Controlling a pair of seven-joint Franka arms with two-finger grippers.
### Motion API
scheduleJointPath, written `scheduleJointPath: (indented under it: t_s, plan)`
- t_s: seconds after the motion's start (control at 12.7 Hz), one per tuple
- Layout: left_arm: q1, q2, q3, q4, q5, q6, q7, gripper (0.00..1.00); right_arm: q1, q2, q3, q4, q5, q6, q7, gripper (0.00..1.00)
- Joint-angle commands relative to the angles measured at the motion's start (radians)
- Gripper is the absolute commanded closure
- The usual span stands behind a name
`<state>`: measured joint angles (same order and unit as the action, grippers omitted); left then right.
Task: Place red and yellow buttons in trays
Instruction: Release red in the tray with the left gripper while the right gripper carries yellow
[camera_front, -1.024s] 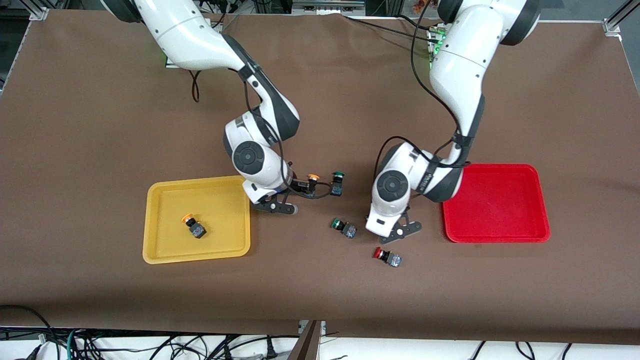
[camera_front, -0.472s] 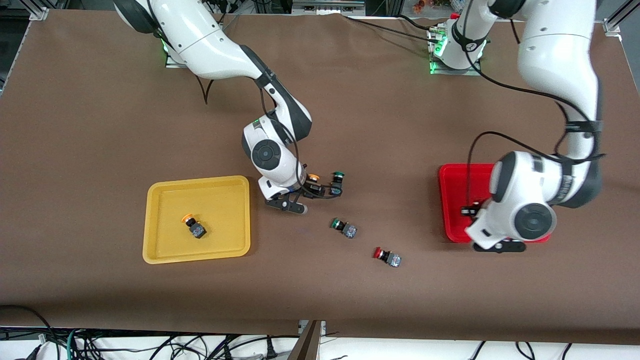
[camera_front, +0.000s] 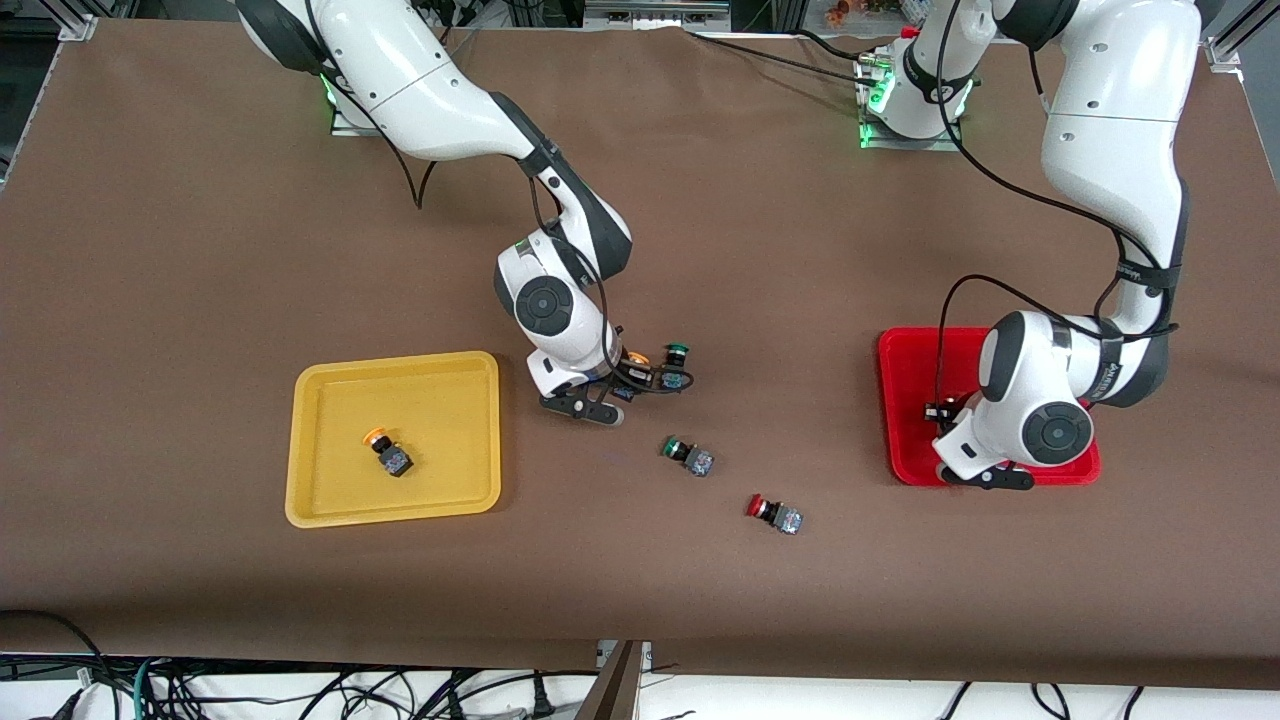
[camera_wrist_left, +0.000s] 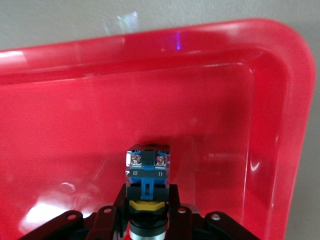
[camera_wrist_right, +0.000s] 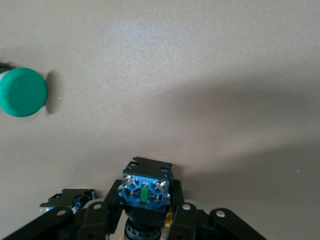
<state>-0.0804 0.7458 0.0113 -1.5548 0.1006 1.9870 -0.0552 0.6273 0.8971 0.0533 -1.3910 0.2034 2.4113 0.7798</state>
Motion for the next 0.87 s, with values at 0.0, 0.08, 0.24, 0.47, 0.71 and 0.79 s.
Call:
scheduleJointPath:
  t_s: [0.0, 0.08, 0.24, 0.47, 0.71, 0.79]
  plan:
    - [-0.012, -0.107, -0.001, -0.031, -0.018, 0.003, 0.005, 0.00, -0.043, -0.039, -0.004, 0.015, -0.015, -0.128, -0.103, 1.00]
    - [-0.016, -0.130, -0.010, 0.004, -0.033, 0.001, -0.002, 0.00, -0.069, -0.072, -0.009, 0.015, -0.021, -0.180, -0.211, 1.00]
    - [-0.030, -0.128, -0.033, 0.094, -0.147, 0.000, -0.125, 0.00, -0.119, -0.122, -0.053, 0.012, -0.032, -0.250, -0.441, 1.00]
    - [-0.062, -0.076, -0.033, 0.182, -0.242, 0.007, -0.367, 0.00, -0.156, -0.130, -0.151, -0.011, -0.021, -0.242, -0.818, 1.00]
    - [-0.113, 0.061, -0.033, 0.364, -0.243, 0.027, -0.686, 0.00, -0.205, -0.119, -0.153, -0.023, -0.021, -0.195, -0.971, 0.90]
    - [-0.139, 0.091, -0.036, 0.383, -0.246, 0.085, -0.813, 0.00, -0.215, -0.119, -0.154, -0.042, -0.019, -0.173, -1.014, 0.90]
